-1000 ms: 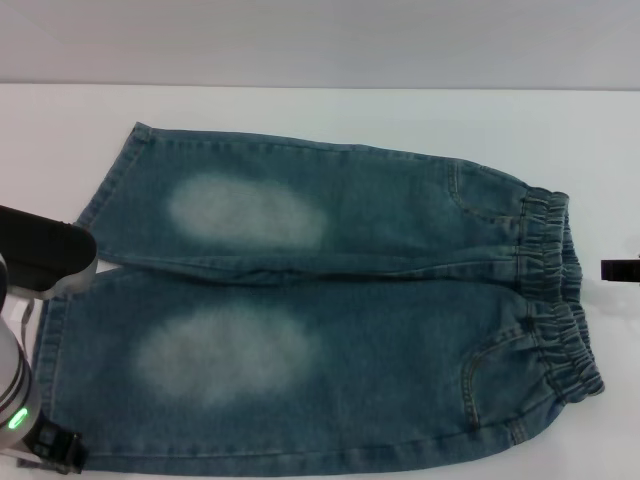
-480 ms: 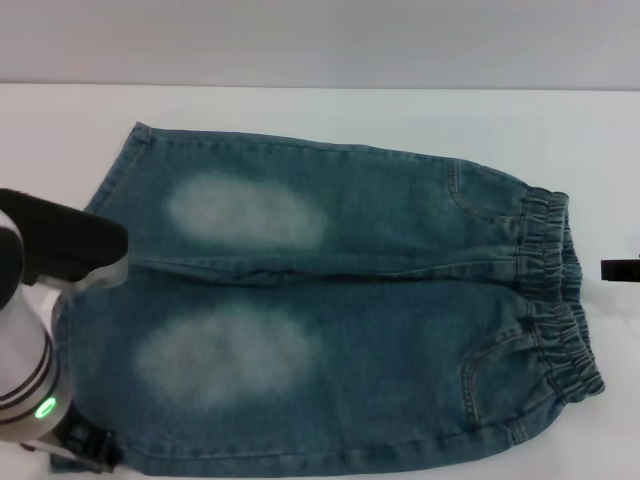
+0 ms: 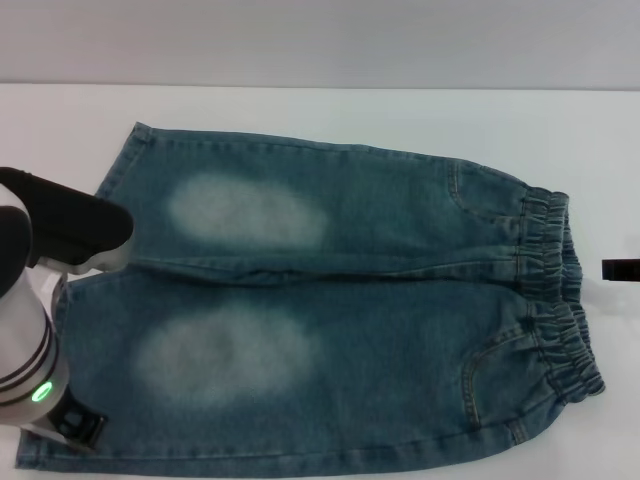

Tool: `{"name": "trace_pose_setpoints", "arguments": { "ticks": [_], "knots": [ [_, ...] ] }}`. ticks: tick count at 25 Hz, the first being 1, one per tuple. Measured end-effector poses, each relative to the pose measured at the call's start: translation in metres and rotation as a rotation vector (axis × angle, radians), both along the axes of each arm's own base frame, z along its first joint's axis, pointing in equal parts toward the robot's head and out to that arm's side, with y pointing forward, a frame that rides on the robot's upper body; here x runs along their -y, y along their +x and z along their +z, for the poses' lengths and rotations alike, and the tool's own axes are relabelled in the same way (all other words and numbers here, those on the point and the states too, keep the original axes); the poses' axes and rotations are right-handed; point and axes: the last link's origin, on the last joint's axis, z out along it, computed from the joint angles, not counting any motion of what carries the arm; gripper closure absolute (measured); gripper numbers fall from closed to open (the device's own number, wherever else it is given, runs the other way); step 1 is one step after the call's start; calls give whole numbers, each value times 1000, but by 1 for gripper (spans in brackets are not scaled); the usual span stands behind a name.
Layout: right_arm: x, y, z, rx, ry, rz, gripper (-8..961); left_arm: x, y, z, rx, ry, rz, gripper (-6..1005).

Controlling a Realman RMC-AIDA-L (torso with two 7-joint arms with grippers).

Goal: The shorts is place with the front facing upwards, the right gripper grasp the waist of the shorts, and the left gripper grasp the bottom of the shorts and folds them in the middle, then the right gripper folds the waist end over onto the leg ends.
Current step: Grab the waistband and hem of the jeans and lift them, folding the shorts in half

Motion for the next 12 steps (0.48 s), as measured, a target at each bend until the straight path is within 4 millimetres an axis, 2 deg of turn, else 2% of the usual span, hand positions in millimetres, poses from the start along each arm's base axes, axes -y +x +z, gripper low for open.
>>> {"name": "trace_pose_setpoints", "arguments": {
  "ticks": [8,10,12],
  "knots": [
    [0,-1,0,0,0,2,376,-1,2,3,-43,3,-7,760],
    [0,0,0,2,-1,4,376,-2,3,13,-44,39,16,848],
    [0,0,0,4,-4,5,376,-1,2,16,-40,50,25,879]
  ]
}}
